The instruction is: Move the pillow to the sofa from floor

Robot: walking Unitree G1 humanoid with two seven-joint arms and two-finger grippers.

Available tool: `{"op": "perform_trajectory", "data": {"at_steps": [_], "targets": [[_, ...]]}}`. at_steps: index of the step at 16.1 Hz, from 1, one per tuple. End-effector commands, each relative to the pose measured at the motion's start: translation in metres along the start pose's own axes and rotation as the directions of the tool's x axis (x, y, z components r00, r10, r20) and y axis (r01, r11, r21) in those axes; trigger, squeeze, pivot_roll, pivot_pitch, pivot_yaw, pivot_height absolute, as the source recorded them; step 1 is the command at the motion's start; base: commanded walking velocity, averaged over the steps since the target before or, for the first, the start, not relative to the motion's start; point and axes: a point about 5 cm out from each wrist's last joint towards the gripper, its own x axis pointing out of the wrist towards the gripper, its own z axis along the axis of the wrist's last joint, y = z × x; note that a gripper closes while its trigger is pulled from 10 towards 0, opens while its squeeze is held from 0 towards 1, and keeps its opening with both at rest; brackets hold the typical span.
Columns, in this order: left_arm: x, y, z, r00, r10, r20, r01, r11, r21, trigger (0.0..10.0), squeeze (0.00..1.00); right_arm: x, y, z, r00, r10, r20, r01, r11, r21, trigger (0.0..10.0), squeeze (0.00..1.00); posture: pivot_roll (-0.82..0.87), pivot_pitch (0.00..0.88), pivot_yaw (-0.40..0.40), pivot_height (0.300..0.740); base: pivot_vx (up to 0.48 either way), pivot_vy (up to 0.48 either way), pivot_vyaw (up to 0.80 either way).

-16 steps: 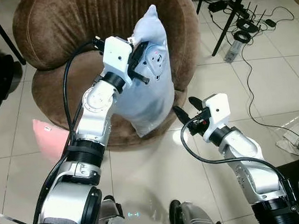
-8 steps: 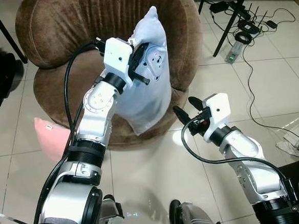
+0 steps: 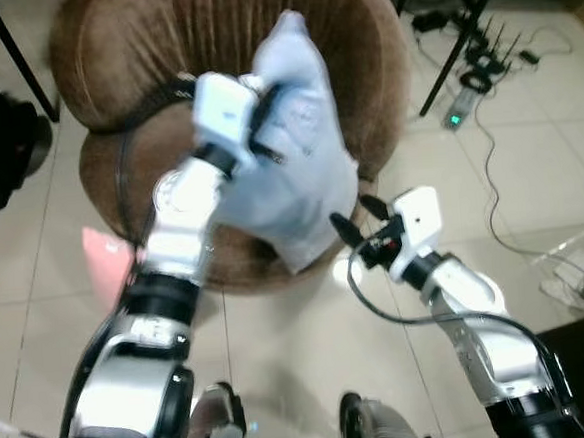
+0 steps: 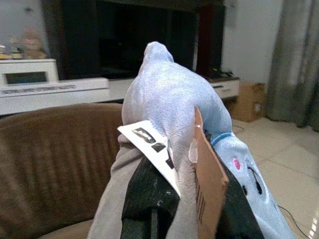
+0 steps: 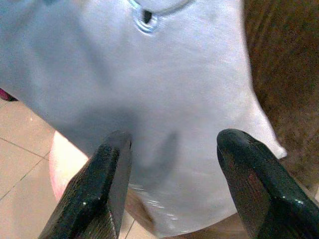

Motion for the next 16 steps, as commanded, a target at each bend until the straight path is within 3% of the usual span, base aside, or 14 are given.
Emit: {"op": "perform_trajectory", "data": {"at_steps": [1, 10, 16], "targets": [[0.01, -0.01, 0.014, 0.997, -0.037, 0.068, 0.036, 0.999, 0.012, 0.0, 0.0, -0.005, -0.007, -0.006, 0.999, -0.021, -0.028, 0.022, 1.0, 0.007, 10.0, 0.0, 0.05, 0.187, -0.133, 0.74, 0.0, 0.0, 0.0], [0.008, -0.014, 0.007, 0.998, -0.046, 0.03, 0.046, 0.998, 0.031, 0.0, 0.0, -0.007, -0.004, -0.01, 0.999, -0.019, -0.039, 0.02, 1.0, 0.014, 10.0, 0.0, 0.04, 0.193, -0.128, 0.74, 0.0, 0.0, 0.0], [0.007, -0.015, 0.001, 0.999, -0.036, 0.005, 0.036, 0.999, 0.007, 0.0, 0.0, -0.012, -0.002, -0.016, 0.998, -0.017, -0.059, 0.019, 1.0, 0.019, 10.0, 0.0, 0.04, 0.181, -0.132, 0.74, 0.339, 0.336, 0.0]]}}
